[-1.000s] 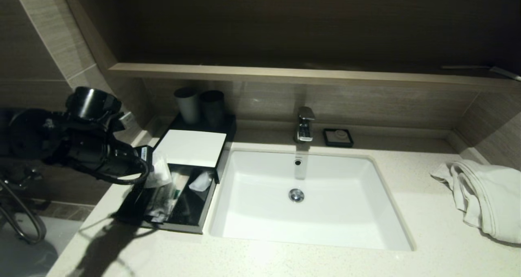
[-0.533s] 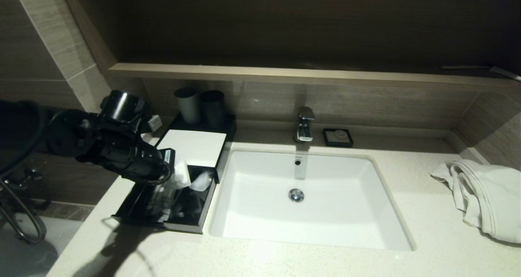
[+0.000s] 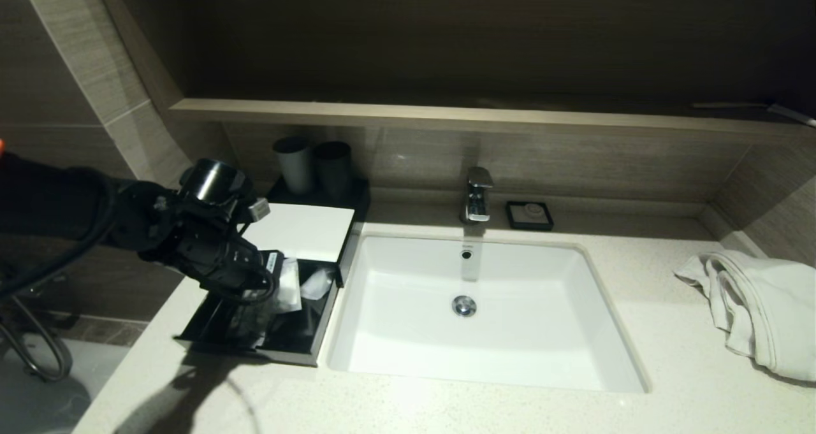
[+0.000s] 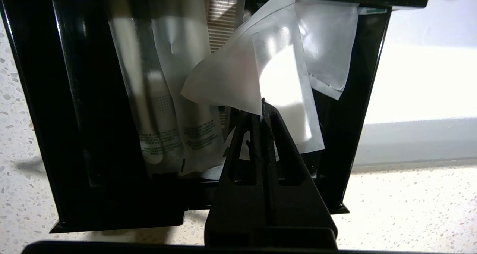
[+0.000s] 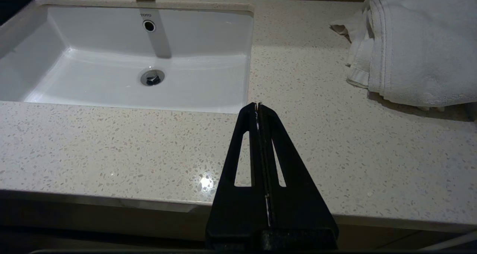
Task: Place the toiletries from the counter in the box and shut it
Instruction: Place the bathroom toiletry into the drawer
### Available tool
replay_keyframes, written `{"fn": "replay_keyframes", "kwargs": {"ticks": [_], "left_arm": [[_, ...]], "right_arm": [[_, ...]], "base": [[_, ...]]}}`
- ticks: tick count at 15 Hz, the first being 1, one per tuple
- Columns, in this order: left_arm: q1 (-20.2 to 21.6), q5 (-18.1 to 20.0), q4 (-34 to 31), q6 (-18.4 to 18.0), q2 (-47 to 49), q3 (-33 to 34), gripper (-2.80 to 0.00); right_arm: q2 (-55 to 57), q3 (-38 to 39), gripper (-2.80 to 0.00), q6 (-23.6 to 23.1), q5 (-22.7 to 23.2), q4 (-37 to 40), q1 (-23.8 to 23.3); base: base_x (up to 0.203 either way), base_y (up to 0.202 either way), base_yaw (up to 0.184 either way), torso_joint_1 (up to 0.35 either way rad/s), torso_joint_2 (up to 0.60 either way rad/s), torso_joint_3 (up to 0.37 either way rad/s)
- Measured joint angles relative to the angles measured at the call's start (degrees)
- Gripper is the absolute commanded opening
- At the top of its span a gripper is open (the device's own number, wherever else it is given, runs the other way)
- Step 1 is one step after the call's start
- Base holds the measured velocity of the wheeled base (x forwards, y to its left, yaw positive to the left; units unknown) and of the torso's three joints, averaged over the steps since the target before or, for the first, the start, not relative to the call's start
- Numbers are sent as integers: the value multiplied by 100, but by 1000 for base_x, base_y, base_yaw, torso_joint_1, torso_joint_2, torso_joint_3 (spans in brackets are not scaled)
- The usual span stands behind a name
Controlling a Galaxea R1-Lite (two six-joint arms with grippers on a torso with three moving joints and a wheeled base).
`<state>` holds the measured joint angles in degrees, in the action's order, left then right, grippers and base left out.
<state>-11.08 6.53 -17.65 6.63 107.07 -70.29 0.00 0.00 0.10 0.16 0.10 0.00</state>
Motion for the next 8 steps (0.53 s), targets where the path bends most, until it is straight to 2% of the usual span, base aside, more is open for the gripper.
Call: {"fn": "replay_keyframes", "kwargs": {"ticks": [8], "left_arm": [[0, 2, -4, -211, 200, -40, -280]], "right_arm": [[0, 0, -280, 0, 0, 0, 0]], "base": [[0, 0, 0, 0, 0, 0]]}}
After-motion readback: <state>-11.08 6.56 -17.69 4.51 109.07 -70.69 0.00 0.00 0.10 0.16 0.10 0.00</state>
